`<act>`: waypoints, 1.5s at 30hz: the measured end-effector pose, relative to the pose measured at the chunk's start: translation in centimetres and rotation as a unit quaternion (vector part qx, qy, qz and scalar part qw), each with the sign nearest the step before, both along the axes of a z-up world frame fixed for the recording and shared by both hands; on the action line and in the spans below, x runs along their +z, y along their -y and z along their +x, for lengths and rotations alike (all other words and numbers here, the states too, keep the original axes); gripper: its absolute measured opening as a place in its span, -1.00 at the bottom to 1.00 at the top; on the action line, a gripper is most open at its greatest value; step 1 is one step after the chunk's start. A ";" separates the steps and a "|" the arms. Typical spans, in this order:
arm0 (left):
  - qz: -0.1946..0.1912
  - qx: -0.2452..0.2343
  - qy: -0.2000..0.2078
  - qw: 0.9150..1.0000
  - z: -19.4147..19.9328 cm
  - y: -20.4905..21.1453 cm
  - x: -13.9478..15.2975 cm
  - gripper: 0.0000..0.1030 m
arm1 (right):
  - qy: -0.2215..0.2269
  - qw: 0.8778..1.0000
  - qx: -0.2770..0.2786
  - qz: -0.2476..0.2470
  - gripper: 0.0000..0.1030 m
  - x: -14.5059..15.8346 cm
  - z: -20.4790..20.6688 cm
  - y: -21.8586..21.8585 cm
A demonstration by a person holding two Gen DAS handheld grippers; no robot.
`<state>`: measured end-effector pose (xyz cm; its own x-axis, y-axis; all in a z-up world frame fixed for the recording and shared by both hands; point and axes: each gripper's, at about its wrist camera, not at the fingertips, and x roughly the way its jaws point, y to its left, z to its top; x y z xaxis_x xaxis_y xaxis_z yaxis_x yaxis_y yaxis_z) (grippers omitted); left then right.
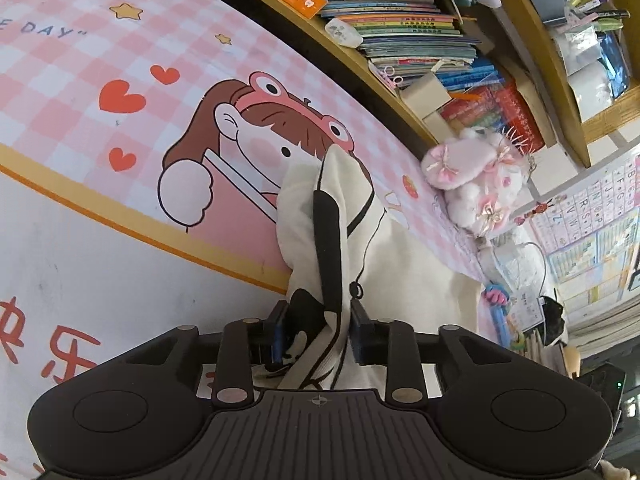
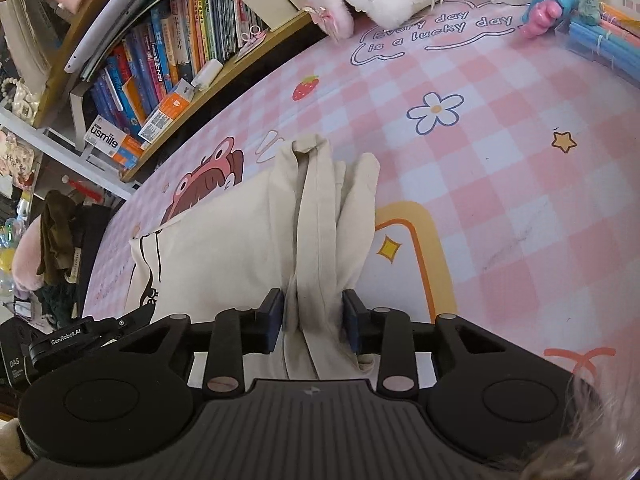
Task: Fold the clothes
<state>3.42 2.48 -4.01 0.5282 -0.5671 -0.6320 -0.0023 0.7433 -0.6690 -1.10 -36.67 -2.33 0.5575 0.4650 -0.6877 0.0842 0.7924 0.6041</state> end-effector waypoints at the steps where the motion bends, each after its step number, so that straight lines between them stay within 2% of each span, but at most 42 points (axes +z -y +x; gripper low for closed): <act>1: -0.004 0.002 -0.001 1.000 0.0 0.0 0.1 -0.60 | -0.001 1.000 0.002 0.000 -0.59 0.0 0.1 -0.1; 6: -0.007 -0.004 0.009 1.000 -0.1 -0.1 1.4 -0.65 | 0.022 1.000 0.009 -0.009 -0.69 1.5 -0.1 -0.5; 14: -0.016 -0.011 0.033 0.999 0.0 -1.1 3.4 -0.66 | 0.040 0.999 0.004 0.001 -0.70 3.4 -0.3 -0.8; 29: -0.024 0.006 0.059 0.998 0.6 -4.9 5.4 -0.69 | 0.065 0.998 0.021 0.006 -0.72 5.6 0.7 -4.3; 37: -0.021 0.015 0.081 0.996 2.9 -7.0 6.7 -0.69 | 0.086 0.995 0.040 0.002 -0.72 7.0 3.9 -6.6; 45: -0.019 0.033 0.107 0.994 8.5 -8.9 7.6 -0.69 | 0.123 0.991 0.055 -0.005 -0.72 8.3 9.3 -9.0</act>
